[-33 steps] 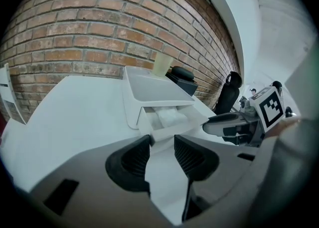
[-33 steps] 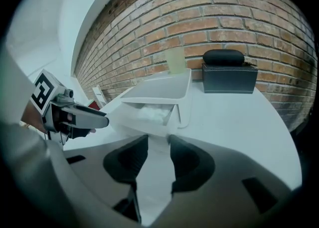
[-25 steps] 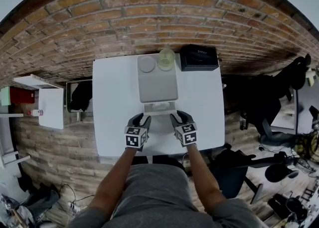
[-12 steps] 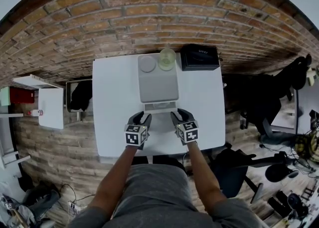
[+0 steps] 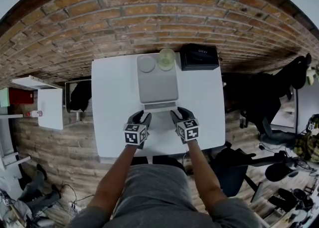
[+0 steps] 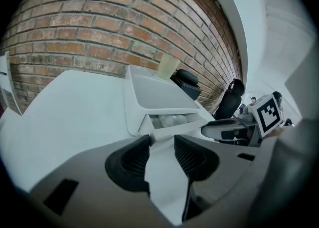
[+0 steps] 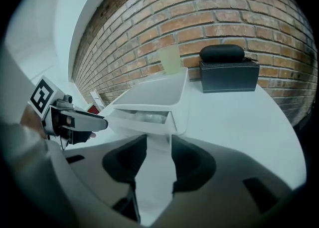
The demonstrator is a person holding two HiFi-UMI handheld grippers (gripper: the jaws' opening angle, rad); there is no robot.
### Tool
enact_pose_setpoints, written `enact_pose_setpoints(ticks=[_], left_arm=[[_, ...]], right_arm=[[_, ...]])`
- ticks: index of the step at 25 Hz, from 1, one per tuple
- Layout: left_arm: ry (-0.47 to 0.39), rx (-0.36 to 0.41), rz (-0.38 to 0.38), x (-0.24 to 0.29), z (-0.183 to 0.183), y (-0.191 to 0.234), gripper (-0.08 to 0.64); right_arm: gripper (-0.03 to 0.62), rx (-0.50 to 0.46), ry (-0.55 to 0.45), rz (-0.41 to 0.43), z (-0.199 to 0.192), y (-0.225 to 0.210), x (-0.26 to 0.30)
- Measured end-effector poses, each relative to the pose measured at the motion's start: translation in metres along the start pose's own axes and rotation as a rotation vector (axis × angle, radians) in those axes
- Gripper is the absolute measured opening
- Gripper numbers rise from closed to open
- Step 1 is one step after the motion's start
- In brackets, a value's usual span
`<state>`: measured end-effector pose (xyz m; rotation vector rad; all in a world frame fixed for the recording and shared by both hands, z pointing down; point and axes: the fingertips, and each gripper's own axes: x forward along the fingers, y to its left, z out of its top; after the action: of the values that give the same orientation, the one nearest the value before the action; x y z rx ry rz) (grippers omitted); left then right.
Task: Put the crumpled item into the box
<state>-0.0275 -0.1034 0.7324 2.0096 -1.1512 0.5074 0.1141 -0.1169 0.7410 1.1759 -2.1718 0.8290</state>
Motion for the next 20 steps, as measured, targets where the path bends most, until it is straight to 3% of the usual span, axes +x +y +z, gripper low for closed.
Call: enact_pose_setpoints(ticks=[20], left_arm=[[-0.017, -0.141, 0.018, 0.009, 0.0064, 0.0072, 0.155]], right_arm=[[0.167, 0.052, 0.0, -0.015, 0.009, -0.0061, 0.0103]])
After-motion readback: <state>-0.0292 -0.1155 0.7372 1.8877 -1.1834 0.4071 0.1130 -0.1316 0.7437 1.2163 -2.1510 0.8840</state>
